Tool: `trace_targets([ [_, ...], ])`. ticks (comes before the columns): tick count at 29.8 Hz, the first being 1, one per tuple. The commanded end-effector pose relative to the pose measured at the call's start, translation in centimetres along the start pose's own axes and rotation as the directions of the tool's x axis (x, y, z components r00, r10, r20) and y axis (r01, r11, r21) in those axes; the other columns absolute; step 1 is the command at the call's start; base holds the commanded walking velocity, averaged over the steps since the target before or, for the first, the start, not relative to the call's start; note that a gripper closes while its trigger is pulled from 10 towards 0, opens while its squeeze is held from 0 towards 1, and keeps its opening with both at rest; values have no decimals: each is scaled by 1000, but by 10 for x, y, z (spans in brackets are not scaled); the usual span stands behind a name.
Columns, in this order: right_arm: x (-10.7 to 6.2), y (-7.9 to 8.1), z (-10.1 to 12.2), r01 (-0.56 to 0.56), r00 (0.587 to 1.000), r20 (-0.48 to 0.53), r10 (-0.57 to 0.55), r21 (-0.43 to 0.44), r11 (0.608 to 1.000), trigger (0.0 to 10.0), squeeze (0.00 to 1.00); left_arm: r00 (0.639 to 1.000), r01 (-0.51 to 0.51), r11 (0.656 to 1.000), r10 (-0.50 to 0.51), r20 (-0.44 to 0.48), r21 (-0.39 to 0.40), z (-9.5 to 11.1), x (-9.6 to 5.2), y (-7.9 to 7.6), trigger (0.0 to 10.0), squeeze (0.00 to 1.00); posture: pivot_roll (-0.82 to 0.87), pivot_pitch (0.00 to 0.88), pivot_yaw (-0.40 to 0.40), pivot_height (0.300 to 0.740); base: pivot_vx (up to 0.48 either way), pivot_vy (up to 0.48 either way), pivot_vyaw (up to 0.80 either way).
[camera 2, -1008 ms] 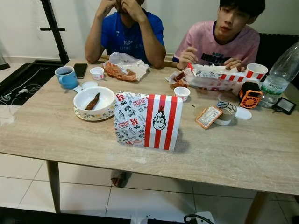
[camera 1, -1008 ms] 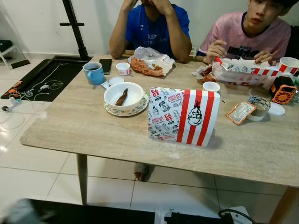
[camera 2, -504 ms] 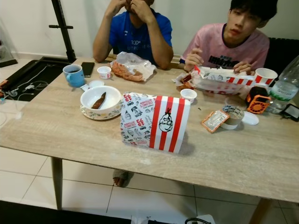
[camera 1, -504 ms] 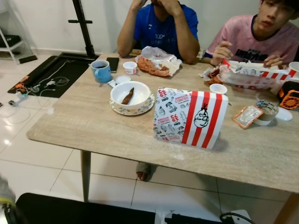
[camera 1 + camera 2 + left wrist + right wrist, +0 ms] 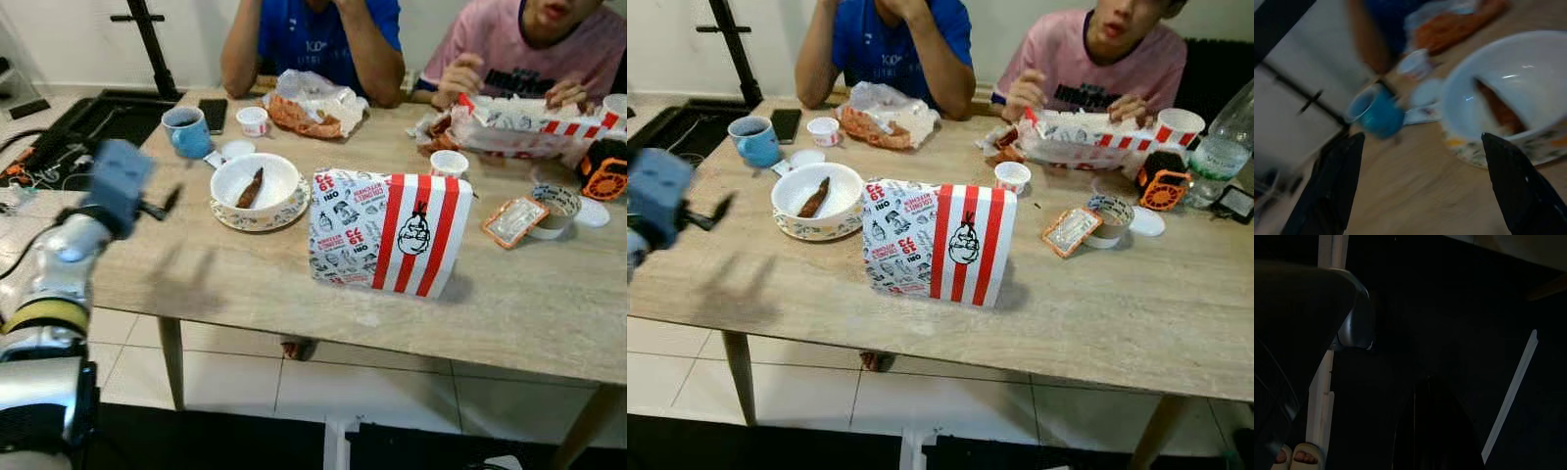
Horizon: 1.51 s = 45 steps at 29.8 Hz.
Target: Restocking fridge
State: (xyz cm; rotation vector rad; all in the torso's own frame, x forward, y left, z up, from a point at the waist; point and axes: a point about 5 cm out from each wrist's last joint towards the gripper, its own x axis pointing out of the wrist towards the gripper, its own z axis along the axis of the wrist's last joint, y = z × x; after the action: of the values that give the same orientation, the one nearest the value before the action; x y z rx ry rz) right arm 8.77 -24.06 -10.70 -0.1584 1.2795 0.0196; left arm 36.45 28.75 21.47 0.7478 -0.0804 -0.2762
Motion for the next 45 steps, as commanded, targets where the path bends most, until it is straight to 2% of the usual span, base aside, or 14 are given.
trace_targets([
  [1,0,2,-5,-6,1000,-3,6,5,1000,10000,0,998,68,997,-68,-9,29,0,4,-11,10000,0,-24,127,23,740,0,0,0],
  [3,-1,4,-8,-13,1000,-4,13,4,1000,10000,0,980,198,971,-200,4,132,14,17,-25,10000,0,-32,149,22,740,0,0,0],
  [4,-1,4,-8,-13,1000,-4,13,4,1000,10000,0,980,198,971,-200,4,132,14,17,-25,10000,0,-32,149,22,740,0,0,0],
  [7,-1,5,-13,-21,1000,-8,21,1,1000,10000,0,937,334,901,-350,9,276,34,32,-46,10000,0,-43,169,28,740,0,0,0],
  [10,-2,5,-16,-22,1000,-10,22,2,1000,10000,0,917,372,876,-398,24,306,42,37,-54,10000,0,-47,174,31,740,0,0,0],
  [11,-2,4,-18,-24,1000,-11,24,3,1000,10000,0,879,444,839,-475,27,316,48,41,-65,10000,0,-61,192,36,740,0,0,0],
  [12,-2,4,-18,-24,1000,-11,24,3,1000,10000,0,879,444,839,-475,27,316,48,41,-65,10000,0,-61,192,36,740,0,0,0],
  [13,-3,4,-20,-26,1000,-12,26,5,1000,10000,0,859,477,807,-512,11,348,53,45,-70,10000,0,-71,200,37,740,0,0,0],
  [19,-3,6,-24,-33,999,-10,33,6,999,10000,0,867,467,779,-495,-46,419,61,53,-69,10000,0,-82,213,39,740,0,0,0],
  [25,-4,8,-28,-38,999,-10,38,10,999,10000,0,906,401,793,-417,-72,458,72,63,-60,10000,0,-102,224,50,740,0,0,0],
  [32,-4,9,-31,-40,999,-13,40,8,999,10000,0,918,388,833,-386,-87,395,74,67,-56,10000,0,-109,231,55,740,0,0,0],
  [34,-5,9,-33,-38,999,-13,38,8,999,10000,0,923,385,869,-367,-115,312,66,67,-60,10000,0,-127,220,63,740,0,0,0],
  [40,-5,10,-35,-36,999,-13,36,6,999,10000,0,916,400,893,-382,-123,207,62,69,-67,10000,0,-143,220,73,740,0,0,0],
  [45,-5,11,-35,-37,999,-5,37,12,999,10000,0,927,372,908,-350,-138,193,62,71,-66,10000,0,-147,220,76,740,0,0,0],
])
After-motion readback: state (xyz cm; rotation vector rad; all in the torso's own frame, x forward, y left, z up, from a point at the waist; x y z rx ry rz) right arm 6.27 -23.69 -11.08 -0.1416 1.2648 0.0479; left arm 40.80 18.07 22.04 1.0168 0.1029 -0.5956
